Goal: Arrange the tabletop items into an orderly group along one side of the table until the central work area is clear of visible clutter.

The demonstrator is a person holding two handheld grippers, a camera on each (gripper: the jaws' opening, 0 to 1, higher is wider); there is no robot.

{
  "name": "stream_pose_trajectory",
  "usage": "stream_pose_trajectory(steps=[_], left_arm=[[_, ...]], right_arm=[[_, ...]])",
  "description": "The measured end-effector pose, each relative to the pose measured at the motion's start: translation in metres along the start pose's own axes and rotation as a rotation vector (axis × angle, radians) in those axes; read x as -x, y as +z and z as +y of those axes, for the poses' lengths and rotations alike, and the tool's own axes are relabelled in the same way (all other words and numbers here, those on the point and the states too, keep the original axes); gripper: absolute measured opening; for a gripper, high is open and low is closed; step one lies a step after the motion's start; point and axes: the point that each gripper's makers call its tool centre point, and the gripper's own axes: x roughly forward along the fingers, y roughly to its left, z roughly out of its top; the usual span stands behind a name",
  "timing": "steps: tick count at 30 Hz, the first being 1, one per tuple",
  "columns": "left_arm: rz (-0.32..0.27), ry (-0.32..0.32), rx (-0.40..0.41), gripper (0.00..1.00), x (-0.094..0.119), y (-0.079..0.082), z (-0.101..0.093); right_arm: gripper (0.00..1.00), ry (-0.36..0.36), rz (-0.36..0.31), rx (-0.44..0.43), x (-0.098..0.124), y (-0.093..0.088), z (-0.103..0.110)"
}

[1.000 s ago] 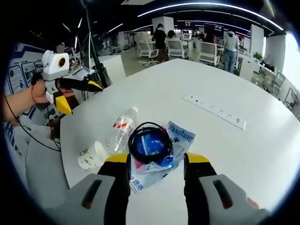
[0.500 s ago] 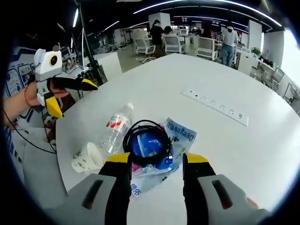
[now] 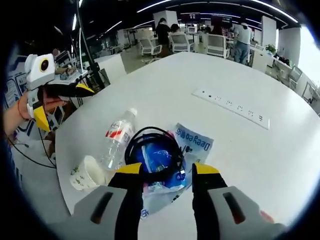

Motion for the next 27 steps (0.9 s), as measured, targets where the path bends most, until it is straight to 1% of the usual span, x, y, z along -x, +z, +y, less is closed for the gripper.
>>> stream_pose_trajectory(steps=[8, 13, 27], left_arm=[[-0.01, -0.002, 0.01, 0.79, 0.0, 0.0, 0.0], [-0.014, -0.003, 0.017, 0.79, 0.0, 0.0, 0.0], [-0.02, -0.008, 0.033, 0.79, -0.003, -0.003, 0.001]], right_arm=[[0.35, -0.009, 0.024, -0.008, -0.015, -0.003, -0.005], [0.34, -0.011, 0.039, -0.003, -0.022, -0.006, -0.007], [0.31, -0.019, 0.069, -0.025, -0.04, -0.013, -0.015]])
